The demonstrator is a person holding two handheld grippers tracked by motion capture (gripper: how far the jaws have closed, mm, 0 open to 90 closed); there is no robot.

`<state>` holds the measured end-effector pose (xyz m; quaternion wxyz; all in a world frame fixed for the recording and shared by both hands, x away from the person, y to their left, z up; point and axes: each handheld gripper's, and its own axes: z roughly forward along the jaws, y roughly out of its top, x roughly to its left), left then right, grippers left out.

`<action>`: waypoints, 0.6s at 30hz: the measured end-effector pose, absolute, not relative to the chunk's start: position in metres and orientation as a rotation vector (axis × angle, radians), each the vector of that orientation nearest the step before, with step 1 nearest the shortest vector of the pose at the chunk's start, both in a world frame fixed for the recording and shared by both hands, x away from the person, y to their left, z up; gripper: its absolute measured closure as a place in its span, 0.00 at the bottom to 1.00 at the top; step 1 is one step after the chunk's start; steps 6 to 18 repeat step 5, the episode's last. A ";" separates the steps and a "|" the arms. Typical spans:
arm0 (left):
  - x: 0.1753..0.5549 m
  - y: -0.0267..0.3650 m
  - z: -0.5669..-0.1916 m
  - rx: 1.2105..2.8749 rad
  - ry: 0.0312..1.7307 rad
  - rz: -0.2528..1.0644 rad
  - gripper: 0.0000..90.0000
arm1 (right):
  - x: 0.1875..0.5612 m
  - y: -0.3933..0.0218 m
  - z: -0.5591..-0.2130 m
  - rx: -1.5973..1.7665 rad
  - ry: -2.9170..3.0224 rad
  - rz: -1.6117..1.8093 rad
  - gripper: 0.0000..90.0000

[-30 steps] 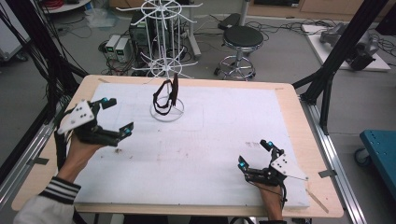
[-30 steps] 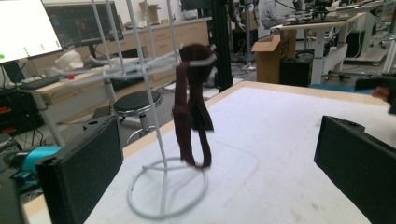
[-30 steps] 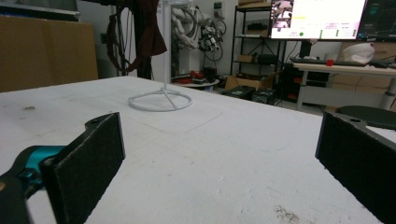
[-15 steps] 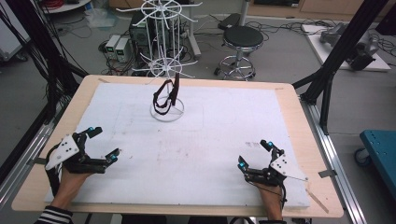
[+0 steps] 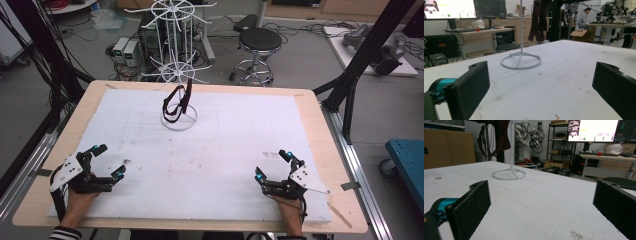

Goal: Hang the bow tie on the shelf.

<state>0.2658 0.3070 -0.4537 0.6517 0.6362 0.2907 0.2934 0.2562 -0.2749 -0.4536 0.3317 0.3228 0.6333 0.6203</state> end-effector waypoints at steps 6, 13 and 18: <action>0.265 0.307 -0.454 1.447 0.666 0.681 0.02 | 0.256 -0.274 -0.454 0.848 1.656 1.617 0.01; 0.265 0.307 -0.454 1.447 0.666 0.681 0.02 | 0.256 -0.274 -0.454 0.848 1.656 1.617 0.01; 0.265 0.307 -0.454 1.447 0.666 0.681 0.02 | 0.256 -0.274 -0.454 0.848 1.656 1.617 0.01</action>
